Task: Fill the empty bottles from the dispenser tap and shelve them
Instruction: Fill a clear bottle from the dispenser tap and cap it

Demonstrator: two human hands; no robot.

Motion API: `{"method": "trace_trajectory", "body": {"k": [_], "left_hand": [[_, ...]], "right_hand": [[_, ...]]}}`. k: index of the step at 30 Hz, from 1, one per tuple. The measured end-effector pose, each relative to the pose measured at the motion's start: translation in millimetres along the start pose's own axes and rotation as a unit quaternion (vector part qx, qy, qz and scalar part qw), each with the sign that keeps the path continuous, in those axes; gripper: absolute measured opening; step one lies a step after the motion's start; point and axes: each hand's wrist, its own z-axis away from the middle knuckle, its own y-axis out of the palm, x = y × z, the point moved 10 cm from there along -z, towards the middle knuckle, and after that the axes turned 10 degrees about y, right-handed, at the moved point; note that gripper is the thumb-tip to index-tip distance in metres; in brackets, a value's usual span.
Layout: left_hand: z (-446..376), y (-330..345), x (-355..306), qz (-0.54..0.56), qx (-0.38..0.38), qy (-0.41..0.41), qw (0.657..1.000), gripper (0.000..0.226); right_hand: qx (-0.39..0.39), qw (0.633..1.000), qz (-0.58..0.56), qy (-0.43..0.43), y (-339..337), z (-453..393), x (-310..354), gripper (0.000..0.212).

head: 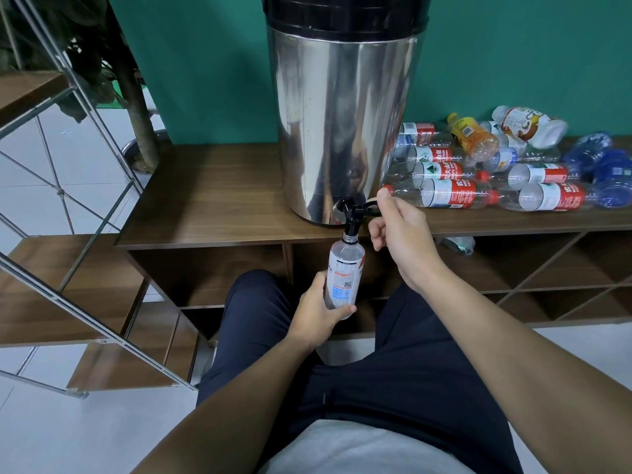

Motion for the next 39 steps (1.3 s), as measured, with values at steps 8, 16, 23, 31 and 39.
{"method": "trace_trajectory", "body": {"k": [8, 16, 23, 31, 39], "left_hand": [[0.2, -0.2, -1.8, 0.0, 0.001, 0.0, 1.0, 0.077], [0.3, -0.5, -1.1, 0.004, -0.006, -0.002, 1.0, 0.074], [-0.3, -0.2, 0.1, 0.007, -0.01, -0.004, 1.0, 0.074], [-0.7, -0.6, 0.6, 0.005, -0.011, -0.002, 1.0, 0.073], [-1.2, -0.1, 1.0, 0.014, -0.01, 0.001, 1.0, 0.074]], "right_hand": [[0.019, 1.0, -0.018, 0.014, 12.2, -1.7, -1.8, 0.032], [0.045, 0.997, -0.033, 0.052, 21.1, -4.8, -3.2, 0.026], [0.058, 0.996, -0.039, 0.059, 22.8, -5.5, 0.5, 0.021], [0.039, 0.999, -0.013, 0.026, 21.1, -7.9, 8.5, 0.028], [-0.028, 0.997, 0.072, -0.03, 11.7, -17.2, 18.3, 0.022]]}}
